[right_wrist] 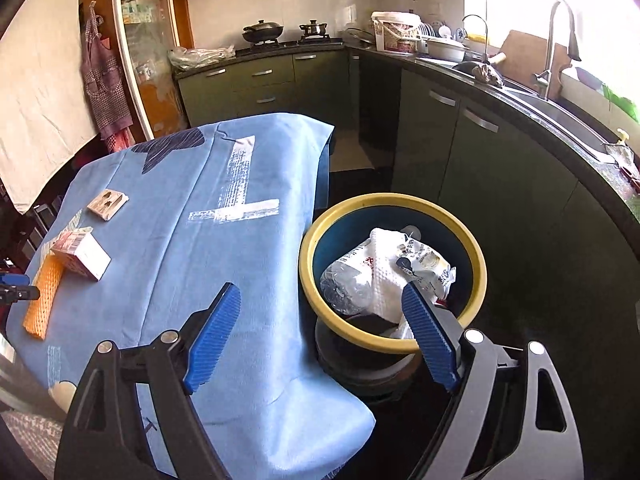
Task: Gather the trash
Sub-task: 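Grasp the orange foam net sleeve with the left gripper, then drop the orange foam net into the bin with the left gripper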
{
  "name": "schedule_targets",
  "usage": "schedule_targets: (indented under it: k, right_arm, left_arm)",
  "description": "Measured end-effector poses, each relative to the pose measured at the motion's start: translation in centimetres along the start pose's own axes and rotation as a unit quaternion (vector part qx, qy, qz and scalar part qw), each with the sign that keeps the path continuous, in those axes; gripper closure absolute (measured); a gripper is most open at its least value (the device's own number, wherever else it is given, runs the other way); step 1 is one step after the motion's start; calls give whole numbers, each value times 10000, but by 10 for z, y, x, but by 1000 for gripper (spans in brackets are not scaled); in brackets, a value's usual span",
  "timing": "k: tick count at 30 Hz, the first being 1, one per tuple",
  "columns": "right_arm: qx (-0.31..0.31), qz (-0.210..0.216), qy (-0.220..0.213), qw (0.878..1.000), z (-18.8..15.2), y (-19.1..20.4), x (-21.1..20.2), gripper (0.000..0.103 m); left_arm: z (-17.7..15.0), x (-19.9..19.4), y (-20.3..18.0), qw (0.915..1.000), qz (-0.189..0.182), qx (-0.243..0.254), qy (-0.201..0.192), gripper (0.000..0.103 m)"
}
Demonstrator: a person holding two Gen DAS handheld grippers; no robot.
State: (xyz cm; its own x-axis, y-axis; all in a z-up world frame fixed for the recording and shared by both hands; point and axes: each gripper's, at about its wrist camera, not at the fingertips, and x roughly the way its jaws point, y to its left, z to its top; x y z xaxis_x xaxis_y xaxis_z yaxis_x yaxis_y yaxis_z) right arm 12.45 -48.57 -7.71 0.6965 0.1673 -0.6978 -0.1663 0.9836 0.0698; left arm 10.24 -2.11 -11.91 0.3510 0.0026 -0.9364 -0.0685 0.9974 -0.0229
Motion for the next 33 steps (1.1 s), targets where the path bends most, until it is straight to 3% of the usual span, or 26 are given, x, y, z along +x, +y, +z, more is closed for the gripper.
schedule_targets:
  k: [6,11,13,14,15,21,26,29,33]
  right_arm:
    - [45,0,-126,9999,-13,-6,-18,18]
    - [106,52,-183,9998,-18,-13,-27,18]
    - [107,73,-200,9997,-19,-14,-29,18]
    - [120,85,-209,9997,-20,-15,-31,18]
    - [136,98,-217,9996,-21,-15,-32,18]
    - [215,166,-242,9993,-28,-18,-39,18]
    - [324,30,-291,9990,-34,-27,-49,18]
    - [451,-169,-375,9981,-38,-36,-57,18]
    - [705,-265,-417,9963,-51,-52,-66,17]
  left_arm:
    - [-10,15,0,9996,-113,-123,247,24]
    - [-14,13,-3,9996,-217,-16,151,56]
    - [-14,6,-4,9998,-207,53,31,72]
    - [-14,2,-3,9997,-249,69,-22,87]
    - [-13,-2,-2,9995,-299,72,-53,91]
    - [-19,-31,-7,9980,-483,369,-148,92]
    - [-14,-78,-50,9890,-895,1107,-397,92]
    - [1,-101,-101,9753,-1113,1804,-626,91]
    - [29,-106,-183,9491,-1668,2581,-696,91]
